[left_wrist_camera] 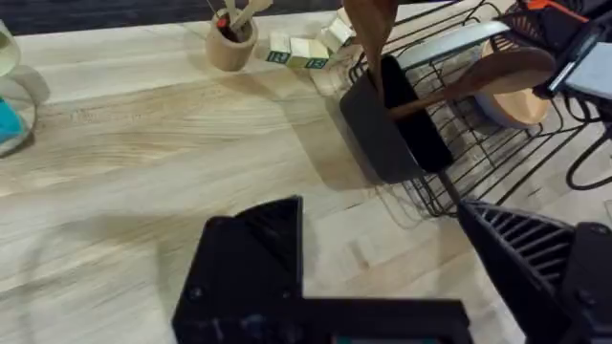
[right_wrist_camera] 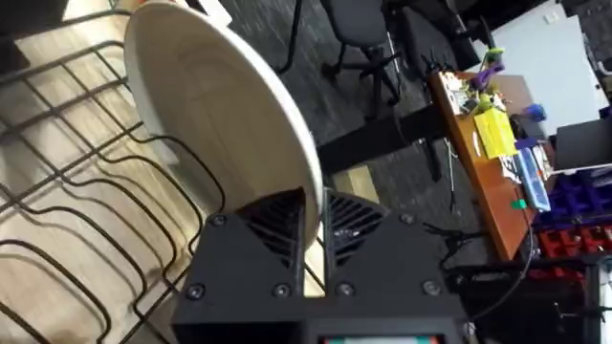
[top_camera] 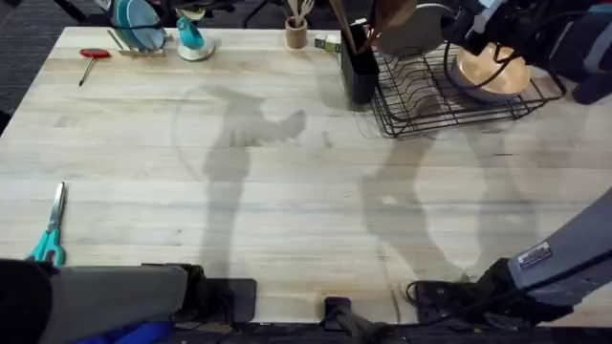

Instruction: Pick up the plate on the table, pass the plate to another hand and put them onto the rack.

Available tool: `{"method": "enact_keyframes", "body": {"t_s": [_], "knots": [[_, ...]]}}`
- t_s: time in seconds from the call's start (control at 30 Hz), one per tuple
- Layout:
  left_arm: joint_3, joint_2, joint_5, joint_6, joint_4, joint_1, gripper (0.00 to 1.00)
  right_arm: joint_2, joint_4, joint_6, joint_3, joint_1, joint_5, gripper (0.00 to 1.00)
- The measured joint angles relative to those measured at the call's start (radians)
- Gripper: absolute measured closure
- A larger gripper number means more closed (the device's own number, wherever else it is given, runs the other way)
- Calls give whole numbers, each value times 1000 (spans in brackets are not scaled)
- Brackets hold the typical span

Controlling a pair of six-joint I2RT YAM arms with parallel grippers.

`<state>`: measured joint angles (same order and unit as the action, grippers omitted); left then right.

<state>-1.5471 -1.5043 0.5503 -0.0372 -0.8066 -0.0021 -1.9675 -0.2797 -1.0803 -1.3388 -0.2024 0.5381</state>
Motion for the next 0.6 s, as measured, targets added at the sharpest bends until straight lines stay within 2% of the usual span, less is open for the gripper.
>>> {"method": "enact_keyframes", "body": {"t_s": [0.03, 0.1, 0.2, 0.27, 0.33, 0.6], "knots": [[0, 0, 0, 0, 0, 0, 6, 0, 0, 0, 0, 0, 0, 863], [0, 0, 0, 0, 0, 0, 7, 0, 4, 4, 0, 2, 1, 740], [0, 0, 0, 0, 0, 0, 7, 0, 4, 7, 0, 4, 0, 306], [0, 0, 0, 0, 0, 0, 7, 0, 4, 6, 0, 6, 0, 56], [0, 0, 0, 0, 0, 0, 7, 0, 4, 10, 0, 6, 0, 12], [0, 0, 0, 0, 0, 0, 7, 1, 4, 54, 0, 6, 0, 6]]}}
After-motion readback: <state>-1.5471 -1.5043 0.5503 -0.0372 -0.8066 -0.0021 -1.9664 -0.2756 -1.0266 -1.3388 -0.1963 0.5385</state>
